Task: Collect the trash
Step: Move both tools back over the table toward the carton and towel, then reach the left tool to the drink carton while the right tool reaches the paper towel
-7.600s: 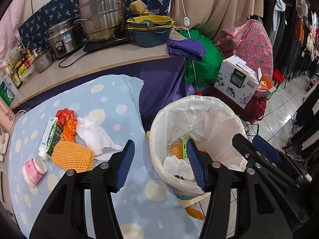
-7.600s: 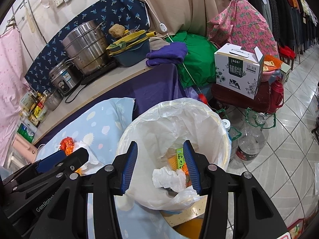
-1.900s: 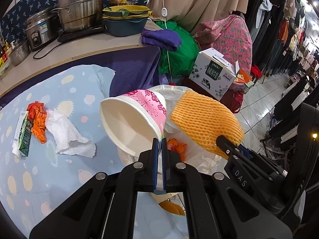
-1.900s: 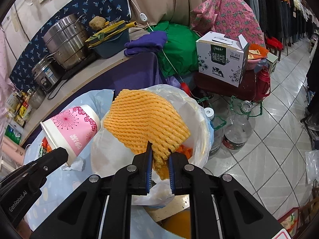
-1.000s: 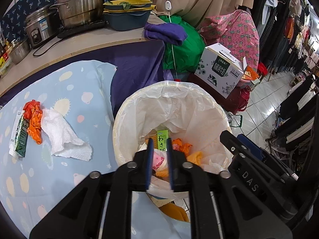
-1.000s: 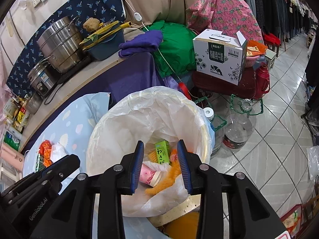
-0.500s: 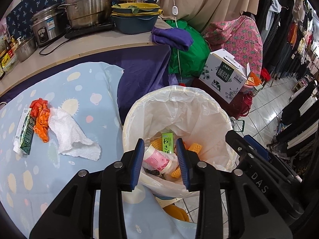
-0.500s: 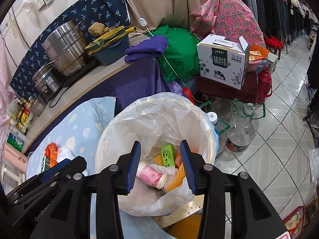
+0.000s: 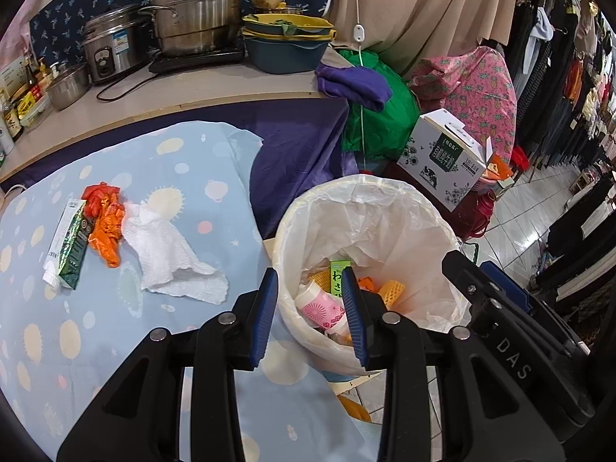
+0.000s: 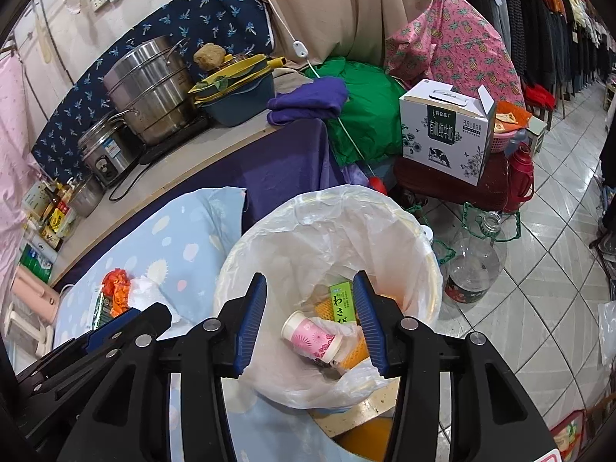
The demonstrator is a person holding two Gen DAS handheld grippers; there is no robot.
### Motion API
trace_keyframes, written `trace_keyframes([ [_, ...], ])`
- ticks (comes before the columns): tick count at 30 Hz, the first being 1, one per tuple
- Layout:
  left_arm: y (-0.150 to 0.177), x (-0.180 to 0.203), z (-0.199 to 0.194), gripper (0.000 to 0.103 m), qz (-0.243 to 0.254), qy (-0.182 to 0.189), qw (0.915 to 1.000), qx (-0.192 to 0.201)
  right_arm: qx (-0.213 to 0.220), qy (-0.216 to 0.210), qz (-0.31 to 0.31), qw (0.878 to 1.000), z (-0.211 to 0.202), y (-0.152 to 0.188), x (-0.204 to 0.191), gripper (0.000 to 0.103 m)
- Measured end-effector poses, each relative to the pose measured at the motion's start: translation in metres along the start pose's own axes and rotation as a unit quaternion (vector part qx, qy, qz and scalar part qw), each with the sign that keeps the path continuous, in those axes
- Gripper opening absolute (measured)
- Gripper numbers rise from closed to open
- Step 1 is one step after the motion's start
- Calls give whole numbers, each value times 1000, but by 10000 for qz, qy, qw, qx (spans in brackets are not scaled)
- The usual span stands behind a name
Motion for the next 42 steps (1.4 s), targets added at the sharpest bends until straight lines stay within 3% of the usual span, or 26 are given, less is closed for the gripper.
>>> trace_keyframes([
  [14, 22, -55, -27, 42, -481, -305, 9983, 141, -14, -211, -348, 9992, -9, 22, -44, 53],
  [17, 30, -71, -33, 52, -653, -416, 9969, 170, -24, -254, -437, 9987, -10, 29, -54, 56],
  [23, 46, -104, -45, 58, -916, -732, 9929, 182, -120, -319, -654, 9973, -7, 44, -76, 56],
  [33, 90, -179, -61, 67, -1496, -1335, 9797, 42, -342, -382, -1009, 9936, 7, 73, -113, 57],
  [42, 124, -238, -63, 73, -1991, -1659, 9657, -149, -571, -413, -1279, 9893, 34, 99, -145, 61],
])
Point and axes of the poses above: each gripper's, at about its wrist camera, not at the fingertips, and z roughly the way its jaws point, x to its right, y to its underside, the point moved 3 cm from there along z, roughly the way its jaws point, and after that the axes turned 14 degrees about z, right-handed, at the moved point
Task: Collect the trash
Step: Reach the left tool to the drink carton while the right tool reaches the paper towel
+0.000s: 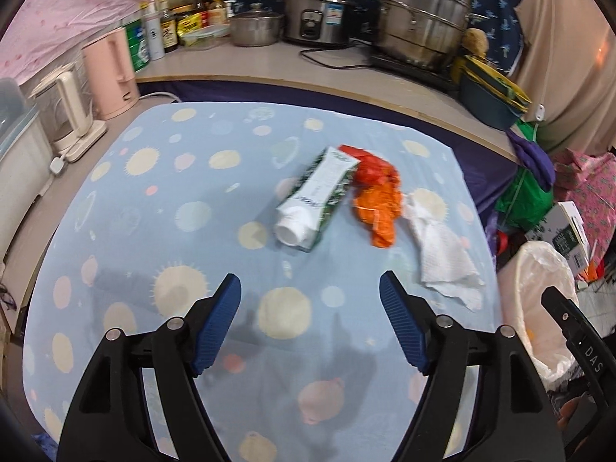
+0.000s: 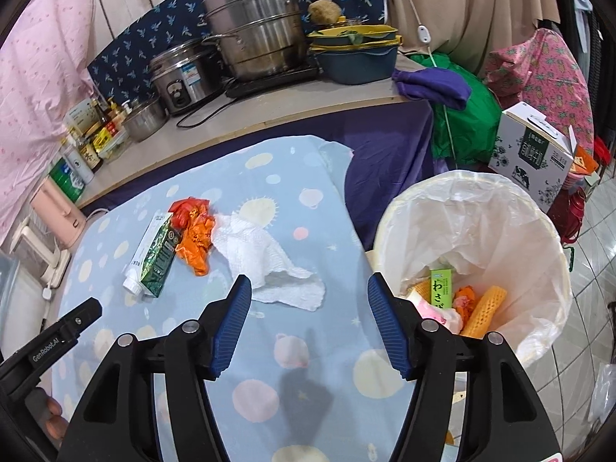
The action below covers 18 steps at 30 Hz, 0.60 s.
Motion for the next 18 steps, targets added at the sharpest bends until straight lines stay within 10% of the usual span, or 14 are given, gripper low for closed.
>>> trace_keyframes([
  [18, -22, -23, 69, 87, 179, -263, 9992, -244, -402, 170, -227, 9988, 96, -7, -38, 62],
])
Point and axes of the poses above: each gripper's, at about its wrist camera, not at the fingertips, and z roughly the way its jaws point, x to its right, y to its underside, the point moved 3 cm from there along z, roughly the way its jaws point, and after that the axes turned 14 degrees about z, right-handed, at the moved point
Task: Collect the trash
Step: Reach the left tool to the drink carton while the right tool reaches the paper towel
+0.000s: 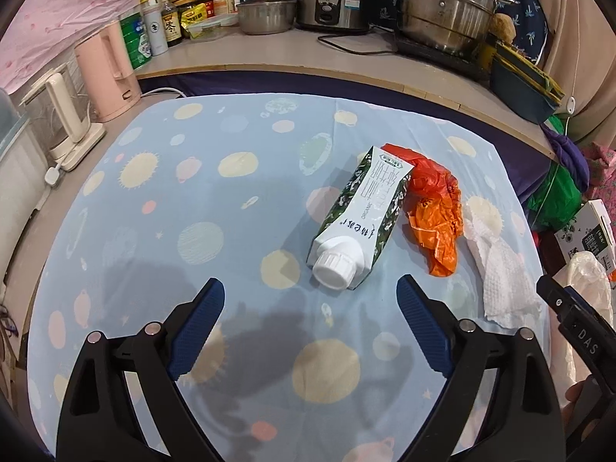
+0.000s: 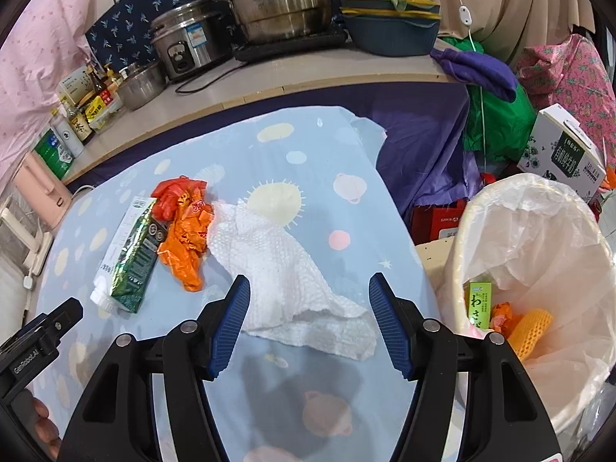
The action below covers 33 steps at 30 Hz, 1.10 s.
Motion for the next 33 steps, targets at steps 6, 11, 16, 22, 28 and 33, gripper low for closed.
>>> trace_keyframes([
  [6, -13, 10, 25, 87, 120, -116, 9998, -69, -166, 86, 10, 9998, 25, -2, 0, 62],
  [11, -21, 15, 41, 87, 154, -133, 9998, -89, -344, 97, 4, 9994, 41, 1, 2, 62],
  [16, -26, 17, 54, 87, 110, -2, 9999, -33, -445, 102, -58, 9989, 49, 5, 2, 53],
  [22, -28, 20, 68, 75, 172, 108, 9998, -61, -447, 126, -192, 9987, 53, 10, -1, 41],
  [28, -24, 26, 72, 61, 297, 209, 9992, -155, -494, 50, -258, 9984, 52, 11, -4, 23],
  [33, -15, 25, 65, 60, 287, 203, 9992, -200, -532, -18, -283, 9982, 47, 15, -6, 7],
])
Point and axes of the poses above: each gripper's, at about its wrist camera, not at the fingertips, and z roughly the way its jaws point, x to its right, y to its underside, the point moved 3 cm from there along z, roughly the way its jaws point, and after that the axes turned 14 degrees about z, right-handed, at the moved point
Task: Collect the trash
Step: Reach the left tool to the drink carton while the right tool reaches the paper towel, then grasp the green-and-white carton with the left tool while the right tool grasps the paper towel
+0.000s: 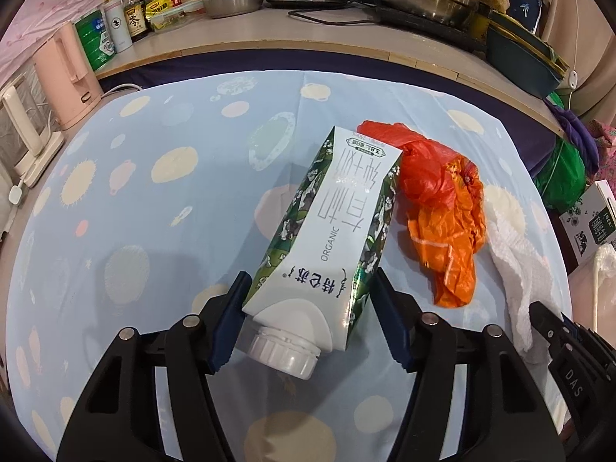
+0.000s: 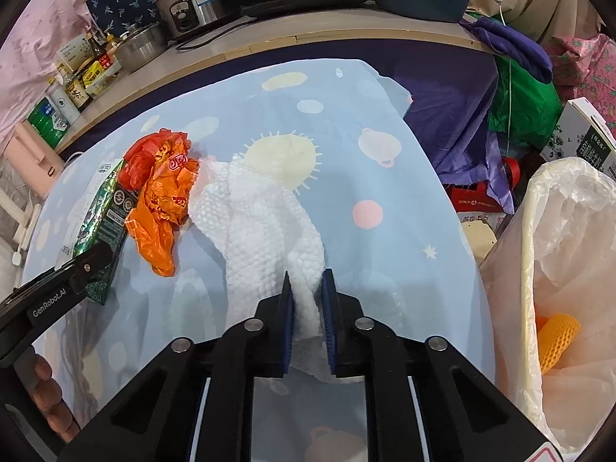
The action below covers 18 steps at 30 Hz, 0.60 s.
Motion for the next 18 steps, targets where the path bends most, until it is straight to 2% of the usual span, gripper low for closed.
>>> trace_keyframes([
  [7, 23, -8, -20, 60, -207, -6, 9997, -157, 16, -140, 45, 9999, -18, 9, 4, 5],
  [18, 60, -3, -75, 57, -231, 0, 9997, -115, 257, -466, 38, 9986, -79, 34, 12, 5],
])
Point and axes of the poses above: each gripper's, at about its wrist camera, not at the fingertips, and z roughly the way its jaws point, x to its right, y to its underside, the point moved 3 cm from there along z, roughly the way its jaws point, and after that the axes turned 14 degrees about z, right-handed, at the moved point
